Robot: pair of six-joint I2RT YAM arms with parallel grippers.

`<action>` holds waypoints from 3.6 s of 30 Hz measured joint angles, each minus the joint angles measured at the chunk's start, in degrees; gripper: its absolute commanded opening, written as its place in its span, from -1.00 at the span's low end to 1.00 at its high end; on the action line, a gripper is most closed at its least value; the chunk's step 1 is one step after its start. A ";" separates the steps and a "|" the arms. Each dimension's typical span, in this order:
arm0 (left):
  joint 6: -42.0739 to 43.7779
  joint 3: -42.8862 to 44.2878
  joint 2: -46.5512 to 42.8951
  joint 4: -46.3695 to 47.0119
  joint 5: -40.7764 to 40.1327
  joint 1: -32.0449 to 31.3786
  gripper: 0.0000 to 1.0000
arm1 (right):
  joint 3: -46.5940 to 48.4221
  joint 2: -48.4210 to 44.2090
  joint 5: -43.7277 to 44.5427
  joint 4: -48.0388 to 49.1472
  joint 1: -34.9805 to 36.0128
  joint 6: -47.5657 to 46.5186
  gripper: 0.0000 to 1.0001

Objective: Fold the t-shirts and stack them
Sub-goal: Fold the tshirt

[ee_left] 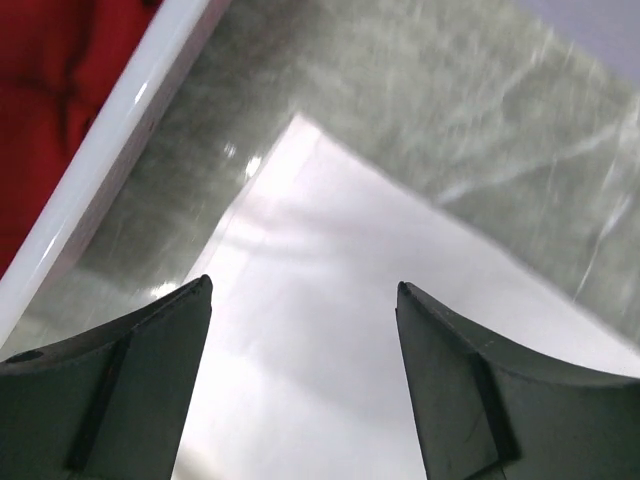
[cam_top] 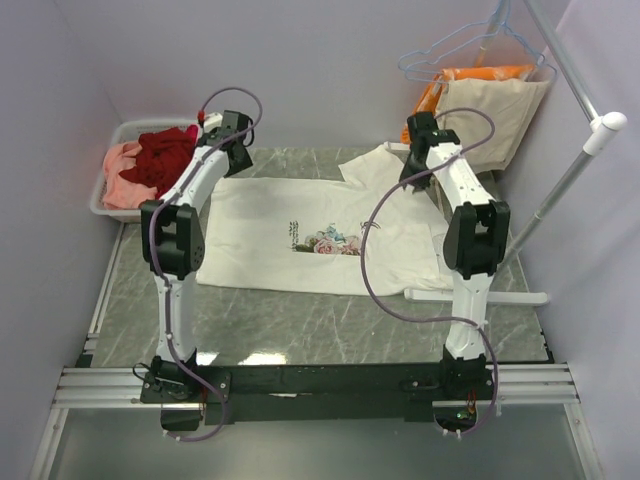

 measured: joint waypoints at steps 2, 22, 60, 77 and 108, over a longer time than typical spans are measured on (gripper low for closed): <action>0.33 -4.79 -3.89 -0.83 0.90 -0.92 0.58 | -4.39 -2.19 1.55 -2.47 0.00 -0.22 -0.30; 0.13 -49.29 -30.12 -2.34 16.17 -5.16 0.55 | -39.15 -18.60 -0.46 -4.15 1.14 -0.59 -0.29; -4.26 -53.20 -25.92 -3.32 17.27 -7.54 0.54 | -37.90 -10.38 -2.67 -1.14 2.40 3.30 -0.37; -4.50 -61.33 -32.59 -3.08 18.60 -8.66 0.55 | -44.78 -14.91 -2.71 0.04 2.60 4.13 -0.40; -3.43 -0.33 6.40 -3.72 5.57 3.10 0.38 | -2.58 2.84 -1.57 -6.99 4.15 5.40 -0.37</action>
